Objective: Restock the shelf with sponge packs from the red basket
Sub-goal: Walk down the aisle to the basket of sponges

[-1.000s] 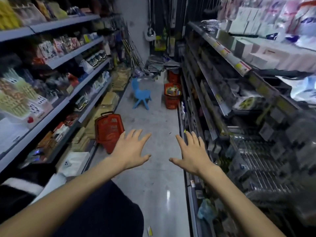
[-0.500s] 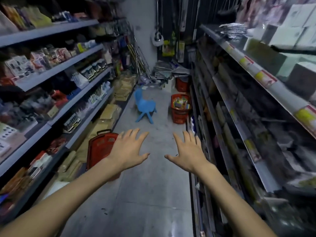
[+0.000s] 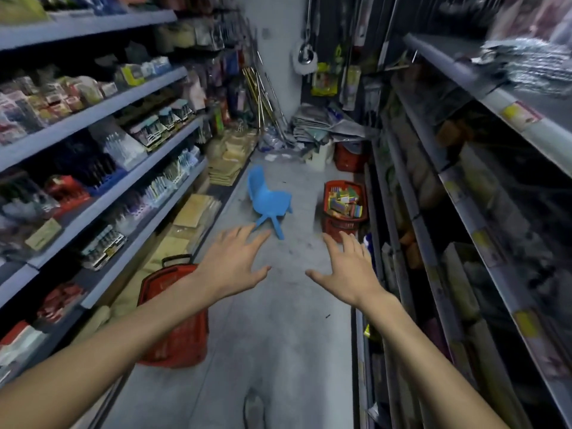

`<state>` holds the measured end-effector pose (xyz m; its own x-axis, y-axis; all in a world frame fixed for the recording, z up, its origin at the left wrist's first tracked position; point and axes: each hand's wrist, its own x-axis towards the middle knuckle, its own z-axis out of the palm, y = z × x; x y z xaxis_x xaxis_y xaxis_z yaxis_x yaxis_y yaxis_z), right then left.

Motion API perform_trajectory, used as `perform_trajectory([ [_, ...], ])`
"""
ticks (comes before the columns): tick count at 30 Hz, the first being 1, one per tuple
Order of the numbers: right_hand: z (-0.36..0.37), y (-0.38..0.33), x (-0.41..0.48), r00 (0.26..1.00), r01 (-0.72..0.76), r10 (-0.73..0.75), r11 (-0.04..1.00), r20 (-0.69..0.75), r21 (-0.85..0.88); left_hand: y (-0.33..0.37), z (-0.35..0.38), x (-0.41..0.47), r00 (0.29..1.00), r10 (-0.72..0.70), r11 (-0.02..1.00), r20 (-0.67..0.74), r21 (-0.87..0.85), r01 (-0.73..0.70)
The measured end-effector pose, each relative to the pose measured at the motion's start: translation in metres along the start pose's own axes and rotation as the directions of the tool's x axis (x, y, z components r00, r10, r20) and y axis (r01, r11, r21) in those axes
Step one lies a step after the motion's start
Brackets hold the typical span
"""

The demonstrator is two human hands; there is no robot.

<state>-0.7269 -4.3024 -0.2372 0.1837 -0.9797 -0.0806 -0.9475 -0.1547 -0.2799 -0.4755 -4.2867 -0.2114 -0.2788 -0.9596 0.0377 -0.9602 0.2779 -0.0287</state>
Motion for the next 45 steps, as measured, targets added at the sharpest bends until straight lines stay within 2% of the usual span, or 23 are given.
perform_trajectory([
  [5,-0.009,0.001,0.122,0.997,-0.071,0.071,0.997,-0.006,-0.013,-0.067,0.006,0.123,0.997,0.073,0.997,-0.022,-0.017,-0.073],
  [10,-0.019,0.010,0.223,0.991,-0.117,0.117,0.993,-0.070,0.006,-0.118,0.007,0.246,0.988,0.149,0.989,-0.030,0.009,-0.149],
  [15,-0.022,0.038,0.315,0.981,-0.182,0.181,0.983,-0.077,-0.009,-0.133,0.026,0.362,0.969,0.248,0.968,-0.026,-0.025,-0.248],
  [26,-0.048,0.144,0.530,0.952,-0.290,0.291,0.957,-0.097,0.027,-0.125,0.058,0.647,0.909,0.415,0.908,0.028,0.051,-0.416],
  [33,-0.066,0.205,0.633,0.926,-0.374,0.375,0.927,-0.047,0.023,-0.110,0.065,0.799,0.835,0.546,0.833,0.068,0.058,-0.550],
  [39,-0.056,0.259,0.725,0.886,-0.464,0.464,0.886,-0.020,0.017,-0.102,0.098,0.939,0.744,0.664,0.743,0.082,0.041,-0.668],
  [42,-0.052,0.282,0.781,0.858,-0.512,0.513,0.858,-0.002,0.034,-0.099,0.118,1.019,0.674,0.735,0.675,0.078,0.008,-0.737],
  [45,-0.051,0.302,0.838,0.815,-0.579,0.579,0.814,0.002,0.051,-0.097,0.131,1.098,0.568,0.819,0.571,0.086,-0.021,-0.821],
])
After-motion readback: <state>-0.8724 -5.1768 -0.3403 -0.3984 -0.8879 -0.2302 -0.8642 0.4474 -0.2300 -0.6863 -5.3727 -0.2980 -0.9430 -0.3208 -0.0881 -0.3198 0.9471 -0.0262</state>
